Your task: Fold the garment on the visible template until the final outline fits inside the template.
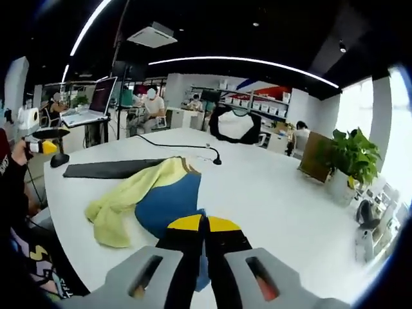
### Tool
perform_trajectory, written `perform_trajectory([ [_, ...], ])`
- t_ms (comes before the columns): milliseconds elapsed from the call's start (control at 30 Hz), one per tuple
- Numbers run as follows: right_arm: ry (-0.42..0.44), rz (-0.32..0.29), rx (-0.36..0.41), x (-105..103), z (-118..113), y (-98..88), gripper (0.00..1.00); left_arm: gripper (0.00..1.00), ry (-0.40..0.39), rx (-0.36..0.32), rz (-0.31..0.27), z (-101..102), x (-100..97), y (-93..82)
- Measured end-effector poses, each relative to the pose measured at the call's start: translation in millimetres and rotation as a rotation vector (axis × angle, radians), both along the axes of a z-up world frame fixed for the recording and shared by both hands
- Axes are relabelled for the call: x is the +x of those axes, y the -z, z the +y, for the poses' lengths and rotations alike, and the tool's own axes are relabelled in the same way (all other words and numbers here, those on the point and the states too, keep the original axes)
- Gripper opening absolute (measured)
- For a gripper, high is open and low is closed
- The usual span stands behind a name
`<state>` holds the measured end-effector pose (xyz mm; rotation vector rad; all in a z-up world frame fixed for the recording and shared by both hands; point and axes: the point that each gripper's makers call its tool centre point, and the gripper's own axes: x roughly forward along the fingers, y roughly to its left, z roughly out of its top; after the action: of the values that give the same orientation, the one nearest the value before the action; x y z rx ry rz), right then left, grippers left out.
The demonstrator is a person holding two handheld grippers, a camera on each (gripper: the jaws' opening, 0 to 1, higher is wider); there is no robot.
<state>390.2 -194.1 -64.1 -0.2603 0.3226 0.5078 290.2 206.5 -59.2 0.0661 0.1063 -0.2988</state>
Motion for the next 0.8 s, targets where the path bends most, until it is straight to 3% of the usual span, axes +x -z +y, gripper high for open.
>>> perform_trajectory([
  [133,0.028,0.007,0.015,13,-15,-0.3,0.00,0.86,-0.004,-0.004,0.008,1,3.3,2.6],
  [367,0.118,0.013,-0.079,49,-54,9.3,0.00,0.87,-0.004,-0.010,0.032,2,4.8,7.9],
  [500,0.159,0.017,-0.094,65,-71,15.2,0.00,0.87,-0.001,-0.009,0.028,2,3.8,6.5],
  [800,0.223,0.030,-0.116,87,-96,22.3,0.00,0.87,-0.009,-0.010,0.033,4,2.7,6.9],
])
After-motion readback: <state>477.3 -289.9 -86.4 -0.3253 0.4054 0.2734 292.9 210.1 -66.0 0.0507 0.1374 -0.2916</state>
